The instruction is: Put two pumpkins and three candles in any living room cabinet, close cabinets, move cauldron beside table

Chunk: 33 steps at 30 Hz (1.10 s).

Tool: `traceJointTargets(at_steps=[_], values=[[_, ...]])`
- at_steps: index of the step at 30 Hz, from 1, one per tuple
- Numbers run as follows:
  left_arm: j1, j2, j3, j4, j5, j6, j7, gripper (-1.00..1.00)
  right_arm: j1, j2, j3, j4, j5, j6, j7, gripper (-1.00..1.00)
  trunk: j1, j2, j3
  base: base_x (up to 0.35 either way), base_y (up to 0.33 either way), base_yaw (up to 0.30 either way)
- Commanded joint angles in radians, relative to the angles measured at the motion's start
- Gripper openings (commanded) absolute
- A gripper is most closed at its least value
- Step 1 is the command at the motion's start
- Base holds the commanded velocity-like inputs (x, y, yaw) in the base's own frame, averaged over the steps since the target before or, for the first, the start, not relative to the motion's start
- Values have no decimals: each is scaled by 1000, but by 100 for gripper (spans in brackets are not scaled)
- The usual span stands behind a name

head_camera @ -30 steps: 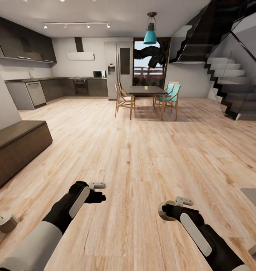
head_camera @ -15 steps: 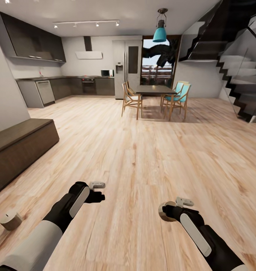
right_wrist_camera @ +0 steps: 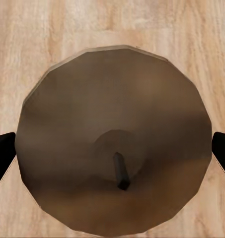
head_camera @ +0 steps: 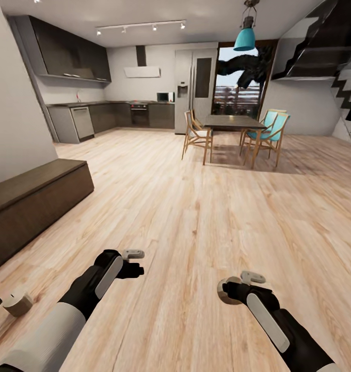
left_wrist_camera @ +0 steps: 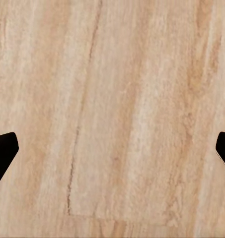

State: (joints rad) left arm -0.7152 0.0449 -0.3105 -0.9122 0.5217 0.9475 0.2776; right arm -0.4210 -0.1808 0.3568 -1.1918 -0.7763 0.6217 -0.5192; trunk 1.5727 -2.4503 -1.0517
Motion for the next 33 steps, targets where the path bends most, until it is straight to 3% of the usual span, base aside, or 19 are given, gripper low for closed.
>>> traceJointTargets(at_steps=[1,26,33], values=[[-1,1,-4,-1,11,2,10,100,-1,-1,3,-2,-8,0,-10,-100,0,0,-2,303,-173,217],[0,0,-5,-1,10,2,9,100,-1,2,5,0,-8,-2,-10,-100,0,0,-29,300,-166,217],[0,-2,-6,-1,11,3,12,100,-1,3,5,0,-7,-2,-11,-100,-11,21,-27,81,-40,217]])
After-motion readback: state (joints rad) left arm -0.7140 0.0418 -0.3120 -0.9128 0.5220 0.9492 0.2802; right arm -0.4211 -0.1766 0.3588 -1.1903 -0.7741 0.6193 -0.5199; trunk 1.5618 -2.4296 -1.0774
